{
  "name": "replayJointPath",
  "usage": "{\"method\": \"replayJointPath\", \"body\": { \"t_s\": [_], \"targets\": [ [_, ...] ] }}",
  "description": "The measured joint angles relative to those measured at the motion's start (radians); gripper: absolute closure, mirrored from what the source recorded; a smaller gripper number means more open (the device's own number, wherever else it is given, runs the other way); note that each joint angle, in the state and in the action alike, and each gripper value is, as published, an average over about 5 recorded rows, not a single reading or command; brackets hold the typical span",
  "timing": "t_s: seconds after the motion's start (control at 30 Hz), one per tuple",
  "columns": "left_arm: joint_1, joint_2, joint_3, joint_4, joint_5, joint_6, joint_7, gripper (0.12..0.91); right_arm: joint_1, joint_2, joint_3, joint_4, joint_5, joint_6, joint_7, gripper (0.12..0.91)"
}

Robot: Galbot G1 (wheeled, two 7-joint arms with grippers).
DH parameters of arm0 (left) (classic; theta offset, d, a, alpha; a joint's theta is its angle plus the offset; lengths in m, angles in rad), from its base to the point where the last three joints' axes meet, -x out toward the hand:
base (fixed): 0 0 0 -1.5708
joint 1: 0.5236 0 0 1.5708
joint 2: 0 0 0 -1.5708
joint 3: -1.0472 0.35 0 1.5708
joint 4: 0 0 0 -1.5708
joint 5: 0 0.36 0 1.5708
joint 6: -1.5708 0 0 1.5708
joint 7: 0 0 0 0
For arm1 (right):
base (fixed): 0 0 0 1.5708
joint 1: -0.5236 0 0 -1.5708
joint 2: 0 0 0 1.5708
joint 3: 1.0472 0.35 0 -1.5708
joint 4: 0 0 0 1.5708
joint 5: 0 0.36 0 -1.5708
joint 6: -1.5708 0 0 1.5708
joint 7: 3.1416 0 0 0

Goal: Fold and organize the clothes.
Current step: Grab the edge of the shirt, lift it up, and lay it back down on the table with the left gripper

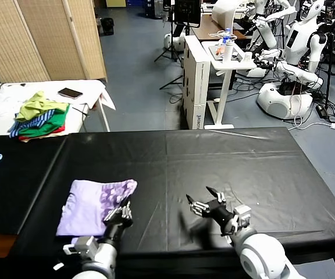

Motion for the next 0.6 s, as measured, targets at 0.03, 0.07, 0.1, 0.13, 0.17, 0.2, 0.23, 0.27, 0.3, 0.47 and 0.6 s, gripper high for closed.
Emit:
{"method": "replayJointPath", "body": {
  "t_s": [0.03, 0.07, 0.1, 0.13, 0.17, 0.2, 0.23, 0.27, 0.3, 0.47, 0.6],
  "targets": [
    [-0.003, -0.007, 0.007, 0.002, 0.005, -0.003, 0.003, 0.871, 0.002, 0.001, -0.004, -0.001, 0.003, -0.001, 0.0, 0.118],
    [-0.005, -0.014, 0.014, 0.005, 0.012, -0.005, 0.007, 0.871, 0.004, 0.002, -0.007, -0.002, 0.008, -0.002, 0.0, 0.118],
    [-0.005, -0.021, 0.02, 0.007, 0.021, -0.008, 0.013, 0.871, 0.005, 0.002, -0.01, -0.002, 0.014, -0.004, 0.001, 0.118],
    [-0.005, -0.026, 0.027, 0.01, 0.03, -0.011, 0.021, 0.871, 0.007, 0.002, -0.012, -0.002, 0.024, -0.007, 0.002, 0.118],
    [-0.003, -0.029, 0.032, 0.011, 0.042, -0.014, 0.03, 0.871, 0.01, 0.002, -0.015, -0.002, 0.036, -0.011, 0.005, 0.118],
    [-0.001, -0.031, 0.036, 0.012, 0.055, -0.017, 0.04, 0.871, 0.013, 0.002, -0.018, -0.001, 0.051, -0.016, 0.007, 0.118],
    [0.001, -0.032, 0.04, 0.012, 0.07, -0.022, 0.052, 0.863, 0.016, 0.002, -0.021, -0.001, 0.066, -0.021, 0.01, 0.118],
    [0.003, -0.031, 0.043, 0.012, 0.088, -0.03, 0.064, 0.836, 0.019, 0.002, -0.024, 0.0, 0.083, -0.027, 0.013, 0.118],
    [0.005, -0.03, 0.045, 0.011, 0.111, -0.04, 0.078, 0.81, 0.022, 0.002, -0.028, 0.001, 0.098, -0.033, 0.015, 0.118],
    [0.021, -0.011, 0.041, 0.009, 0.242, -0.113, 0.159, 0.51, 0.044, 0.004, -0.05, 0.001, 0.171, -0.067, 0.027, 0.118],
    [0.026, 0.015, 0.021, 0.004, 0.314, -0.165, 0.2, 0.267, 0.075, 0.008, -0.085, -0.007, 0.244, -0.092, 0.05, 0.118]
  ]
}}
